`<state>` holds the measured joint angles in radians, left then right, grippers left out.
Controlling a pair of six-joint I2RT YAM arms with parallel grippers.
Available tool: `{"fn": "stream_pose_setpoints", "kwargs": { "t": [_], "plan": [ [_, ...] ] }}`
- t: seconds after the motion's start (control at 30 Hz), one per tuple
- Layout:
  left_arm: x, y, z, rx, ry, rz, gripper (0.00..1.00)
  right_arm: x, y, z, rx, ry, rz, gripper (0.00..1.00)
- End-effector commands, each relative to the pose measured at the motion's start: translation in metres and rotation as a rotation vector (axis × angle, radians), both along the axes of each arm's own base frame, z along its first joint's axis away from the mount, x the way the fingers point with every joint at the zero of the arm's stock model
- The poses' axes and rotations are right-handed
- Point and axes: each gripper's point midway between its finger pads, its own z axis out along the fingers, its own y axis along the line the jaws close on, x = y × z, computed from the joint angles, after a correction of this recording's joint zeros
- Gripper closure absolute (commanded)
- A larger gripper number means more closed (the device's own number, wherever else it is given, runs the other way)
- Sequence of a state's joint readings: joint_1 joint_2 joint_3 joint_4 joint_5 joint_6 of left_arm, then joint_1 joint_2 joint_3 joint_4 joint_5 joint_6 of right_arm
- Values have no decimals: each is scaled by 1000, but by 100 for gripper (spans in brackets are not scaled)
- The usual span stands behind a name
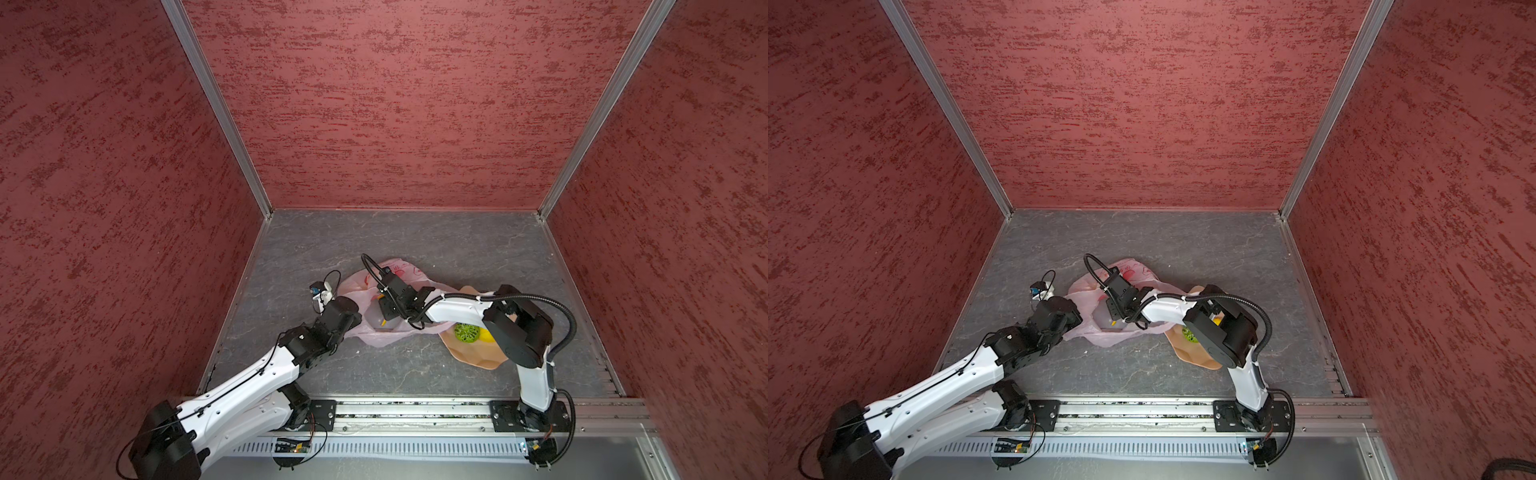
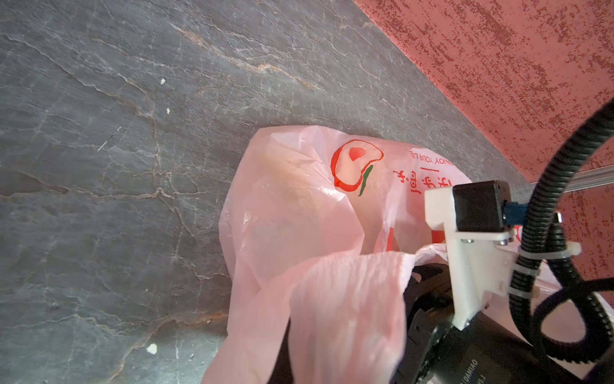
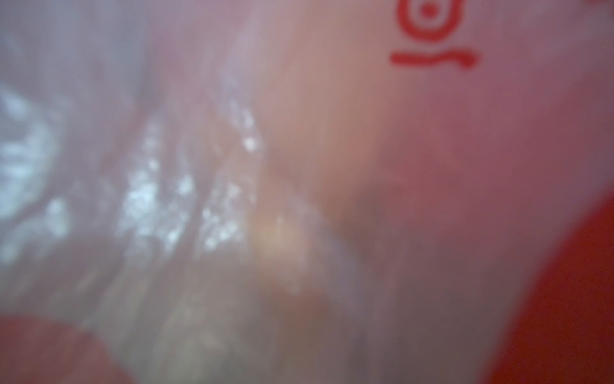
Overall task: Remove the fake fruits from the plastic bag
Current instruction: 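Push the right gripper down into the bag and close on the yellow pepper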
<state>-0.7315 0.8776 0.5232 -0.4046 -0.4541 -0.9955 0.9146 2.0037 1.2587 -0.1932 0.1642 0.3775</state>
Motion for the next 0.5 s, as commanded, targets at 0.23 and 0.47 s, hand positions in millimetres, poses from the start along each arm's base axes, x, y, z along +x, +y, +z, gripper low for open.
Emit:
{"fn": "stream_pose_setpoints", "kwargs": {
  "t": [0.23,0.47],
  "plan": [
    [-2,3,-6,29,23,8,100,12,11,-2,42,-11,12,58],
    [0,1,-7,30,30,9,100,11,13,-3,49,-10,18,64]
  ]
}}
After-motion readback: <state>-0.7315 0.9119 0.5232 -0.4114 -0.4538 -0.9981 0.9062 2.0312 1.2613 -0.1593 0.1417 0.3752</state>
